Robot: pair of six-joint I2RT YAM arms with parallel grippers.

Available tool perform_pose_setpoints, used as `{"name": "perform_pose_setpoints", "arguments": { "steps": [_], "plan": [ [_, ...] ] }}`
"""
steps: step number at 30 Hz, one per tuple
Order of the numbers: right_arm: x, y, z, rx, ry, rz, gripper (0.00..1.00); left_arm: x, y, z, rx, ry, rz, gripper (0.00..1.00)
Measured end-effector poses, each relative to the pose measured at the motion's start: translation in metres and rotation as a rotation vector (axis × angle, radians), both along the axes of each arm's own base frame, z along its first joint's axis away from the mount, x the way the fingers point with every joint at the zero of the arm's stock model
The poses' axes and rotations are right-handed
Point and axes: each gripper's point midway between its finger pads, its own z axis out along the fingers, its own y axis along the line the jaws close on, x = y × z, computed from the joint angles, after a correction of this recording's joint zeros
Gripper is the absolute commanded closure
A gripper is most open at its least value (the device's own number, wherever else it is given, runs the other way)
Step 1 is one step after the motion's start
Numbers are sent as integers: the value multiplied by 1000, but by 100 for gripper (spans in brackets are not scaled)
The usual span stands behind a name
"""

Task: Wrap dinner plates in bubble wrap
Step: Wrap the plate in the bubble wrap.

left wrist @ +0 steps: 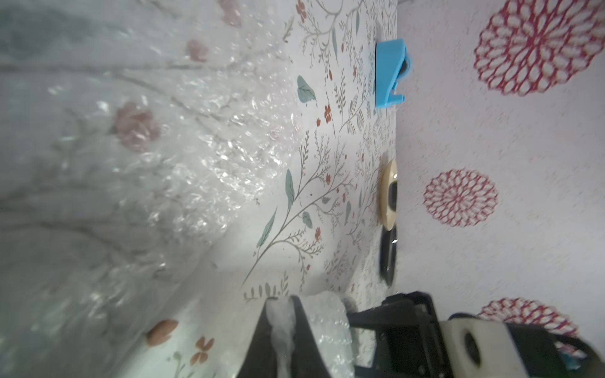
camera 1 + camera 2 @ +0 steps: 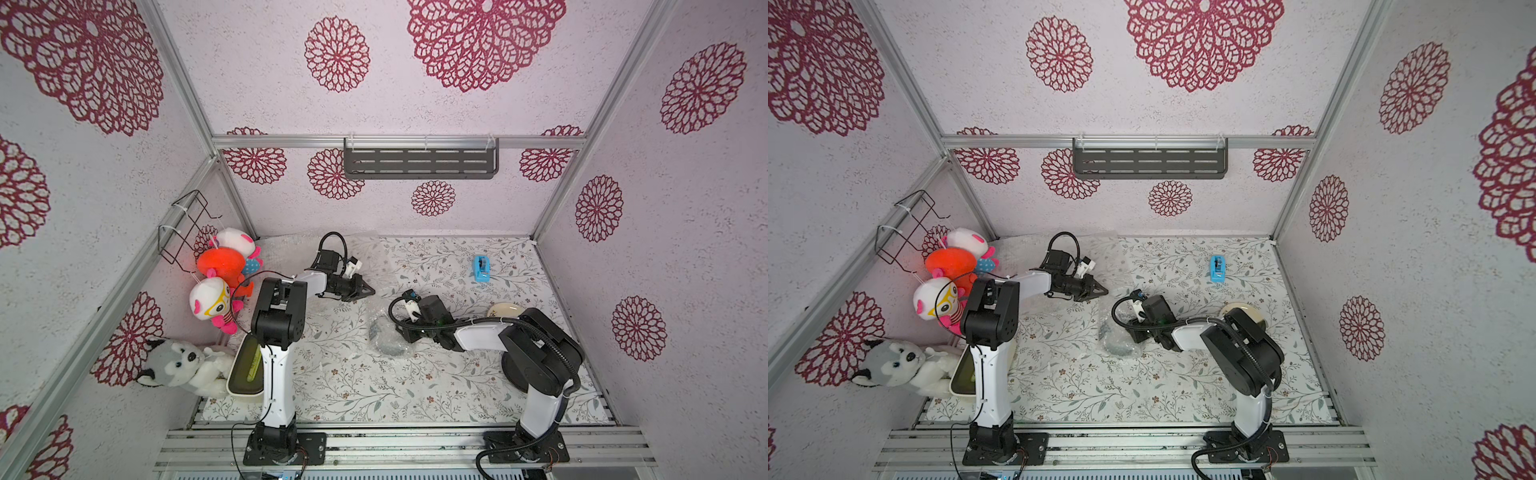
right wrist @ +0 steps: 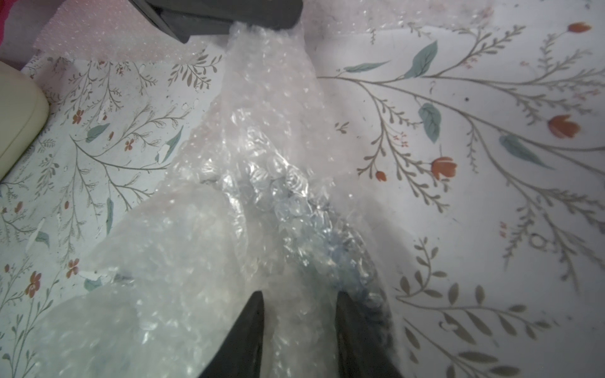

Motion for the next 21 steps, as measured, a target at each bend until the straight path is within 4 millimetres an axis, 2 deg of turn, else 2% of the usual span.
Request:
{"name": "perform_pose_setpoints", "arguments": {
  "steps": [3,6,9,11,13,15,18,21],
  "plan": [
    [-3,-2,0,-1,1,0,64,-5,1,17,-5,-22,6,100],
    [-3,-2,0,0,3,-1,64,-17,-4,49,-19,-80,10,100],
    [-5,-3,1,7,14,-9,64,-41,-22,80,-42,-146,-13,100],
    [-5,-3,1,13,25,-18,64,-59,-41,93,-62,-177,-43,100],
    [-6,-5,0,20,43,-34,64,-80,-60,93,-75,-177,-66,100],
    [-6,-6,-1,30,63,-53,64,-101,-71,83,-76,-155,-76,100],
    [-6,-7,-1,39,87,-75,64,-129,-75,63,-72,-99,-48,100],
    [-7,-9,-1,38,108,-88,63,-140,-75,52,-63,-65,-19,100]
  ]
}}
